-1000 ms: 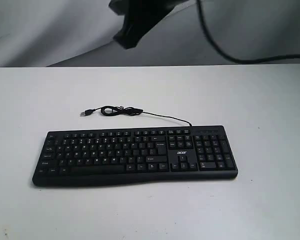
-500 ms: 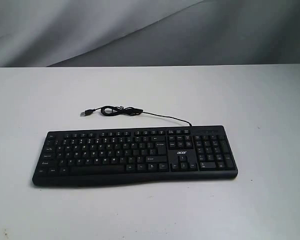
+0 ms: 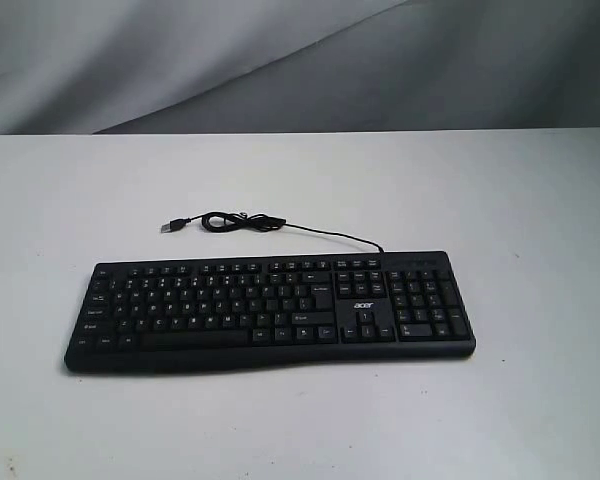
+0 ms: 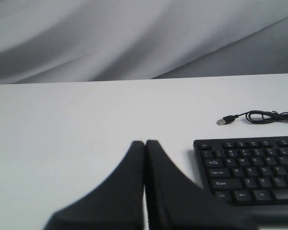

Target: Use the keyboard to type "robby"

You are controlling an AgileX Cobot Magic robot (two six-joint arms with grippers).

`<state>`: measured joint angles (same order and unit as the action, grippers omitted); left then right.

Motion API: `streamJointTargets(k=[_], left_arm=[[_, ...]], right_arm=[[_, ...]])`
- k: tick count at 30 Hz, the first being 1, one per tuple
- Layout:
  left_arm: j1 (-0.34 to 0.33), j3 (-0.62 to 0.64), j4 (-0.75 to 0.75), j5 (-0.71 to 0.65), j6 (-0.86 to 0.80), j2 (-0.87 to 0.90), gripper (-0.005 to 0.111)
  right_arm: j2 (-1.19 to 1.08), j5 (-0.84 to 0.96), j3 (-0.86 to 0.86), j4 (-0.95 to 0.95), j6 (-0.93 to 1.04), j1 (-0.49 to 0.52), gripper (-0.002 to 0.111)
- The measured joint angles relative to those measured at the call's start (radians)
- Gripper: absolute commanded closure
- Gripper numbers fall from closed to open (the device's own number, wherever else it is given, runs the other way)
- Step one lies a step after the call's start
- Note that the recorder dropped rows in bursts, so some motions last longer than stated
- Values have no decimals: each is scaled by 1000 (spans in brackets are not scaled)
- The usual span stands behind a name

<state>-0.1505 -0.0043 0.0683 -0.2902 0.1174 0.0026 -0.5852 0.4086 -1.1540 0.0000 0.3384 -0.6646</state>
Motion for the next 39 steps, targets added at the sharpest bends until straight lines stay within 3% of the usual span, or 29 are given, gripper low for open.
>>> streamJointTargets(k=[5,10,18,24,33,39], left_arm=[[0,0,0,0,0,0,106],[0,0,0,0,0,0,106],[0,0,0,0,0,0,106],[0,0,0,0,0,0,106],[0,0,0,0,0,0,106],[0,0,0,0,0,0,106]], right_arm=[[-6,149,24,-314,-338,7,108],[32,149,160,-413,-453,138,108],[235,-99,539,-412,-468,401,108],[356,-174,753,-376,-469,545,108],[484,-178,912,-190,-394,698,108],[555,-178,997,-70,-309,728,108]])
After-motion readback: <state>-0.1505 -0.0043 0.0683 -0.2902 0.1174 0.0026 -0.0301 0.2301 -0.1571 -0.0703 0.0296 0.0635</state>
